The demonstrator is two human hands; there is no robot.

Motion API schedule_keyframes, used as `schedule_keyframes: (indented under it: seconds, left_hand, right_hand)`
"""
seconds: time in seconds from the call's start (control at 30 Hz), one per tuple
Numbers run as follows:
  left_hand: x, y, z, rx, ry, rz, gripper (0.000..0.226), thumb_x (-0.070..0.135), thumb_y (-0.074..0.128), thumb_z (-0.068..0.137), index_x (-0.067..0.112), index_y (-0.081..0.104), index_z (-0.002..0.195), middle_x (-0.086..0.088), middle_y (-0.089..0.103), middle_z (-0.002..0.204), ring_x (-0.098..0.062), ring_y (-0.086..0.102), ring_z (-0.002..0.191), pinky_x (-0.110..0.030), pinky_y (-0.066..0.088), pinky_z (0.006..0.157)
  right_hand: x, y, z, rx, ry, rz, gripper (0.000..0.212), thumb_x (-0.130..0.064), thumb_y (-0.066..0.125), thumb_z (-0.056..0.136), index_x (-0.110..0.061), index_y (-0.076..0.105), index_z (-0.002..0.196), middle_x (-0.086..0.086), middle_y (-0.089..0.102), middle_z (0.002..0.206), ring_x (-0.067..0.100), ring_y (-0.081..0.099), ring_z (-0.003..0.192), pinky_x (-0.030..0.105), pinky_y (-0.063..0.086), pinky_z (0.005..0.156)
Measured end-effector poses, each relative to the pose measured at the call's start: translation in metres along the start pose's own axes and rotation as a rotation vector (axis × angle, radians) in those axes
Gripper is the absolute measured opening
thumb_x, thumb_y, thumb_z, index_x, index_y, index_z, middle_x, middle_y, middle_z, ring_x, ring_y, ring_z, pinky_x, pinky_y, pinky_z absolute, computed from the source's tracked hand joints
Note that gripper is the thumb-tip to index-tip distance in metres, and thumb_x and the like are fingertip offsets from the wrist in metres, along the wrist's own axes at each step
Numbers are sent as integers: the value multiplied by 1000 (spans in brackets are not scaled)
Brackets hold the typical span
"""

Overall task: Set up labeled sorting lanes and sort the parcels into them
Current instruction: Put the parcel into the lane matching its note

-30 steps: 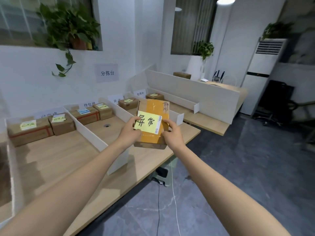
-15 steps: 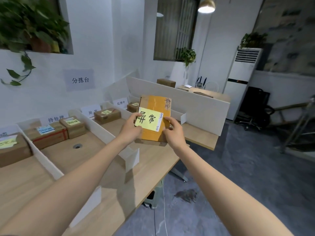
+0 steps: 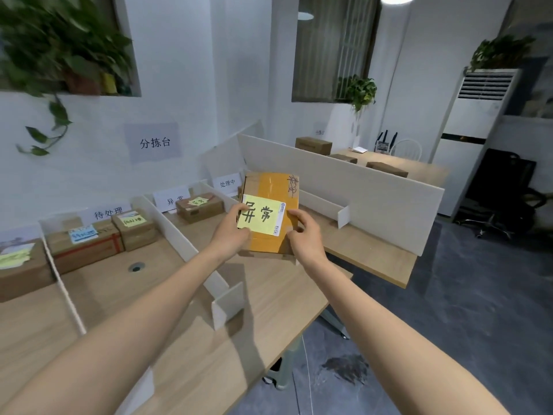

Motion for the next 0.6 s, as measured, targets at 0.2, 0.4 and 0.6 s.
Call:
schedule_keyframes:
  seconds: [0.2, 0.4, 0.6]
  left_hand:
    - [2, 19, 40, 142, -52, 15, 49, -7, 50, 88, 25, 43, 124, 4, 54, 115, -17, 59, 100, -39, 56, 82]
    - [10, 41, 67, 255, -89, 27, 49, -9, 47, 88, 18, 41, 129, -1, 51, 118, -15, 55, 102, -15, 48, 66]
    - [-8, 48, 74, 327, -163, 56, 49, -10, 45, 89, 15, 40, 130, -3, 52, 118, -8, 54, 82, -8, 43, 56]
  right_hand:
    - [9, -8, 65, -145, -17, 27, 44, -1, 43, 97, -20, 48, 136, -3, 49, 137, 5, 47, 114, 9, 45, 62]
    - [18, -16, 116, -281, -52, 33, 44, -1, 43, 97, -18, 47, 137, -2, 49, 138, 2, 42, 109, 5, 44, 62]
    - [41, 2, 142, -386, -35, 37, 47, 3, 41, 94, -18, 49, 135, -1, 52, 135, 8, 49, 113, 23, 51, 85]
Point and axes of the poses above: each hand's wrist, its own z-axis towards the middle knuckle, its own y-axis out of the palm, x = y × z, the point moved 8 cm from there along z, towards the middle knuckle
